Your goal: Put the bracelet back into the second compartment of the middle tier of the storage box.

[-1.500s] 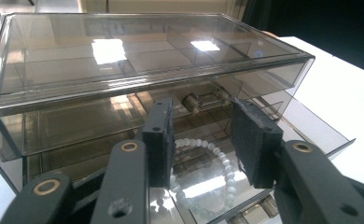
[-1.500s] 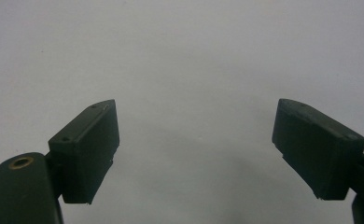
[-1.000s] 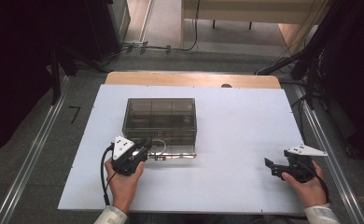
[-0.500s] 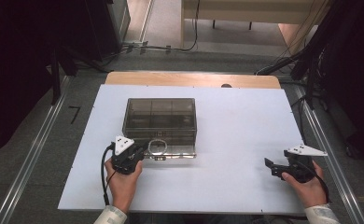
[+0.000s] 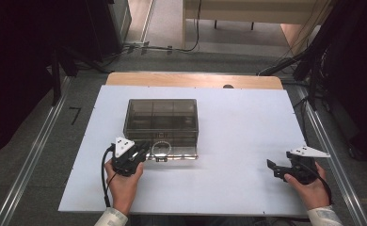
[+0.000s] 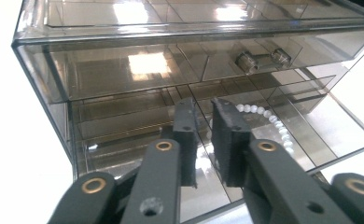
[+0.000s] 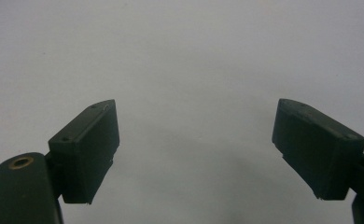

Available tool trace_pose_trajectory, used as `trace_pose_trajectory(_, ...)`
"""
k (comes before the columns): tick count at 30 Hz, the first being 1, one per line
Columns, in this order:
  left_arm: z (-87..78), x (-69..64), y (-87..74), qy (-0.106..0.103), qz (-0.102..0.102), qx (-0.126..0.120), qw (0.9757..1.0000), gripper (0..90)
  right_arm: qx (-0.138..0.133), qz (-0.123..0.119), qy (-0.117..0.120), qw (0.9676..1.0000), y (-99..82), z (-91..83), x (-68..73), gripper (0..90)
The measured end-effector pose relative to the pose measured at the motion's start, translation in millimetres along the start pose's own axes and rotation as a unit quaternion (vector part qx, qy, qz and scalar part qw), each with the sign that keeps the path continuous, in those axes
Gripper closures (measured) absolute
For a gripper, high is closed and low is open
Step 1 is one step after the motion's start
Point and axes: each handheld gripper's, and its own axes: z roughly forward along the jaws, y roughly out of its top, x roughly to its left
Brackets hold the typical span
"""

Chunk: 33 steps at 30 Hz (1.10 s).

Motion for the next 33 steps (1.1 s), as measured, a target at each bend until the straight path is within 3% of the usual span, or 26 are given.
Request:
trace_pose_trajectory(15, -21.3, 18.5, -1.0, 0.031, -0.014, -0.018, 0.9993, 49.7, -0.004, 0.002, 0.000, 1.0000, -0.5, -2.4, -2.4, 13.2)
trace_pose_trajectory(17, -21.9, 20.0, -1.7, 0.039, -0.013, -0.024, 0.9989, 41.7, -0.005, 0.002, 0.000, 1.0000, -0.3, -2.4, -2.2, 13.2)
trace_pose_trajectory(27, -27.6, 28.5, -4.5, 0.044, -0.013, -0.037, 0.9983, 28.6, -0.006, 0.002, 0.001, 1.0000, -0.4, -3.2, -2.2, 13.2)
trace_pose_trajectory(33, -35.6, 37.5, -7.8, 0.039, -0.021, -0.039, 0.9983, 26.4, -0.006, 0.002, 0.001, 1.0000, -1.0, -3.7, -2.8, 13.2)
